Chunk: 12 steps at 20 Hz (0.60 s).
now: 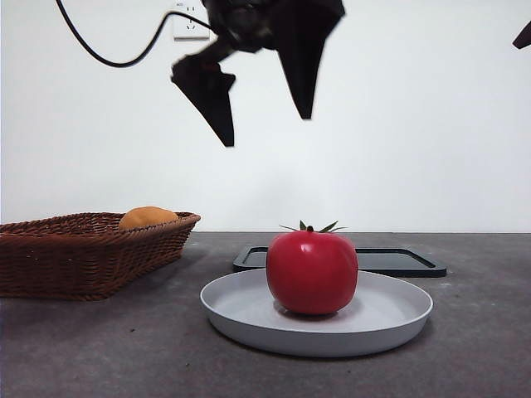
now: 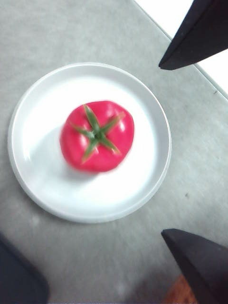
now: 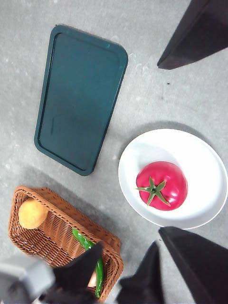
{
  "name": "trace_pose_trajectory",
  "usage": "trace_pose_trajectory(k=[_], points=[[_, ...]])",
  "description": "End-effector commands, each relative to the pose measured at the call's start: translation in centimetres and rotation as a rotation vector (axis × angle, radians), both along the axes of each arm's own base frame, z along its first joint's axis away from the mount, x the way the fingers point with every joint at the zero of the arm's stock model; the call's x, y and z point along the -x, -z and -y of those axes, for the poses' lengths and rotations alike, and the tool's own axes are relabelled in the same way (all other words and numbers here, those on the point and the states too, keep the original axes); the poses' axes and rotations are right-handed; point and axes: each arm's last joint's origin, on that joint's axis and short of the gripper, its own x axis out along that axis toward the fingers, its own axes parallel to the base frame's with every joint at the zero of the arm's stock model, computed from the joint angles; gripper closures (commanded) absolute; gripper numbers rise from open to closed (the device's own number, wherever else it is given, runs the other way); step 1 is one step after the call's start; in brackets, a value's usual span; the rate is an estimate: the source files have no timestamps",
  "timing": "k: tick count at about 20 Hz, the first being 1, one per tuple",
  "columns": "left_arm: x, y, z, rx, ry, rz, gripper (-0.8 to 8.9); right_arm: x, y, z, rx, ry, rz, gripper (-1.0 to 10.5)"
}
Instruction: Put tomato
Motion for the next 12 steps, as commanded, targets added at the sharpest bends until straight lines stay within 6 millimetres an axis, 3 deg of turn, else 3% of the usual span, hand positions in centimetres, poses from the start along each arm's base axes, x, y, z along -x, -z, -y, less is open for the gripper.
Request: trace_pose_trajectory(k=[1, 6, 8, 12], points=[[0.7, -2.2, -1.6, 0.014, -0.002, 0.022, 1.96, 0.0, -0.5, -0.1, -0.002, -0.009, 0.018, 3.3], [2.8, -6.3, -6.7, 0.079, -0.061, 0.109, 1.96, 0.0, -0.5, -0.1, -0.002, -0.009, 0.017, 3.3], [4.1, -6.3, -9.2, 0.067, -0.086, 0.106, 1.96, 0.0, -0.5, -0.1, -0.002, -0.009, 0.016, 3.3], [7.2, -4.1, -14.0, 0.121, -0.164, 0.194, 1.96, 0.0, -0.5, -0.1, -0.002, -0.009, 0.016, 3.3]])
